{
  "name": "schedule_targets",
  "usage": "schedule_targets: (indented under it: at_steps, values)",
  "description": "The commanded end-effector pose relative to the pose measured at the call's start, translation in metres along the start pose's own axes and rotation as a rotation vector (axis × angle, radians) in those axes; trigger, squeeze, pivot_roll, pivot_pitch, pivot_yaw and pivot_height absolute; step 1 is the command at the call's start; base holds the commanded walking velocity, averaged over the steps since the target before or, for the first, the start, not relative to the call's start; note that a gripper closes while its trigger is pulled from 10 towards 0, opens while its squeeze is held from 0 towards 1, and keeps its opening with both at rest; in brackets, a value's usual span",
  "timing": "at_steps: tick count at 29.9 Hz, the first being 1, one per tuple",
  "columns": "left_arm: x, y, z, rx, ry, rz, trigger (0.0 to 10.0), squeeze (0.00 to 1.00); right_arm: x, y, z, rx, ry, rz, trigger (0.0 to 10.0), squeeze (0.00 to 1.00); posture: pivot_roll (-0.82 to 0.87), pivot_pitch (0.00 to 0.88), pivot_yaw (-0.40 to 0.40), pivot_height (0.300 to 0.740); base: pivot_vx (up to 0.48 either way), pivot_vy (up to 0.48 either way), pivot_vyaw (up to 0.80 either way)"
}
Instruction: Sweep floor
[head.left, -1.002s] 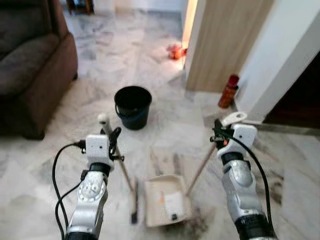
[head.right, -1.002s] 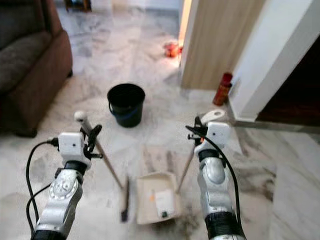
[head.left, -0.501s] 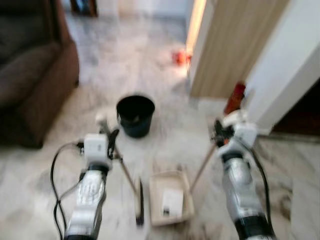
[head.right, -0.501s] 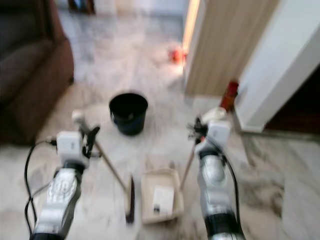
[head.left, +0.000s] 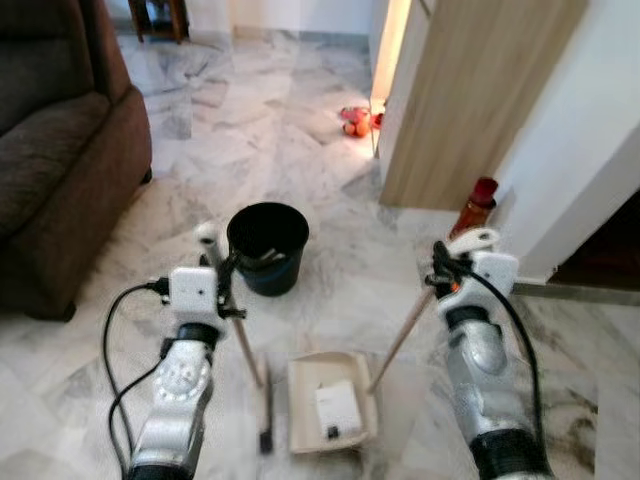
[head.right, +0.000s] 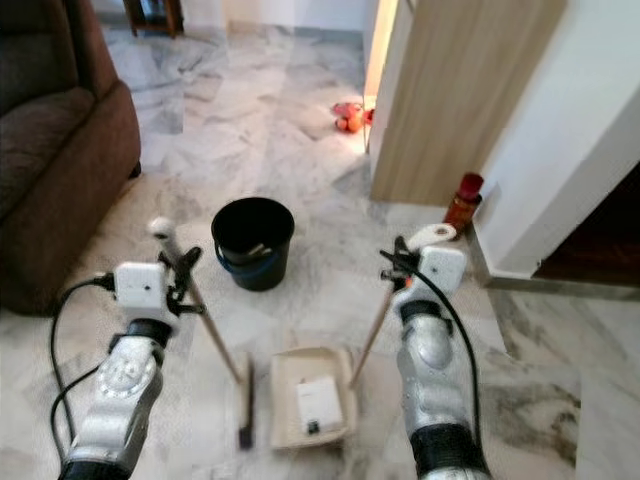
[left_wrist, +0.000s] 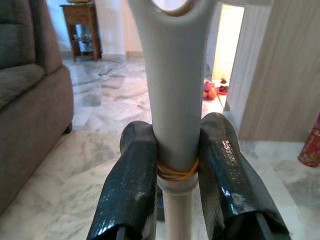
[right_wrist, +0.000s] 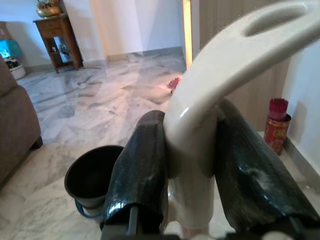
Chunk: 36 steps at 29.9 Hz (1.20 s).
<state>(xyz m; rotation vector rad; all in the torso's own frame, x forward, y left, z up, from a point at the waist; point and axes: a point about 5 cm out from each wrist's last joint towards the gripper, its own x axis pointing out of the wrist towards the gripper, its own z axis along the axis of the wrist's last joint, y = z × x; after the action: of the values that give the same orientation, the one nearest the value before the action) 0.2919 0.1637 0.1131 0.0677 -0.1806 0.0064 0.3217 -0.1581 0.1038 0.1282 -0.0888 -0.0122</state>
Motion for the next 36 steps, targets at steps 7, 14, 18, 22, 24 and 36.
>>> schedule_targets:
  at_steps: [7, 14, 18, 22, 24, 36]
  values:
    - [0.0038, -0.0029, 0.009, 0.011, -0.044, -0.009, 10.0, 0.0, 0.0009, -0.0034, 0.008, 0.015, -0.041, -0.009, 10.0, 0.0, 0.01, 0.1, -0.037, 0.74, 0.354, 0.0, 0.53]
    - [0.0038, -0.0028, 0.0093, 0.011, -0.046, -0.008, 10.0, 0.0, 0.0012, -0.0022, 0.0073, 0.022, -0.038, -0.007, 10.0, 0.0, 0.01, 0.1, -0.037, 0.74, 0.354, 0.0, 0.21]
    - [0.0048, -0.0033, 0.0098, 0.01, -0.048, -0.008, 10.0, 0.0, 0.0013, -0.0025, 0.0072, 0.023, -0.037, -0.007, 10.0, 0.0, 0.02, 0.101, -0.038, 0.74, 0.352, 0.0, 0.0]
    - [0.005, -0.003, 0.0101, 0.012, -0.05, -0.005, 10.0, 0.0, 0.0011, -0.0024, 0.0074, 0.028, -0.038, -0.006, 10.0, 0.0, 0.02, 0.102, -0.038, 0.74, 0.352, 0.0, 0.0]
    - [0.0049, -0.0028, 0.0101, 0.012, -0.05, -0.004, 10.0, 0.0, 0.0011, -0.0022, 0.0073, 0.029, -0.039, -0.006, 10.0, 0.0, 0.02, 0.102, -0.038, 0.74, 0.352, 0.0, 0.0]
    - [0.0019, -0.0011, 0.0091, 0.017, -0.056, -0.008, 10.0, 0.0, 0.0014, -0.002, 0.01, 0.032, -0.049, -0.003, 10.0, 0.0, 0.01, 0.096, -0.032, 0.74, 0.142, 0.0, 0.0]
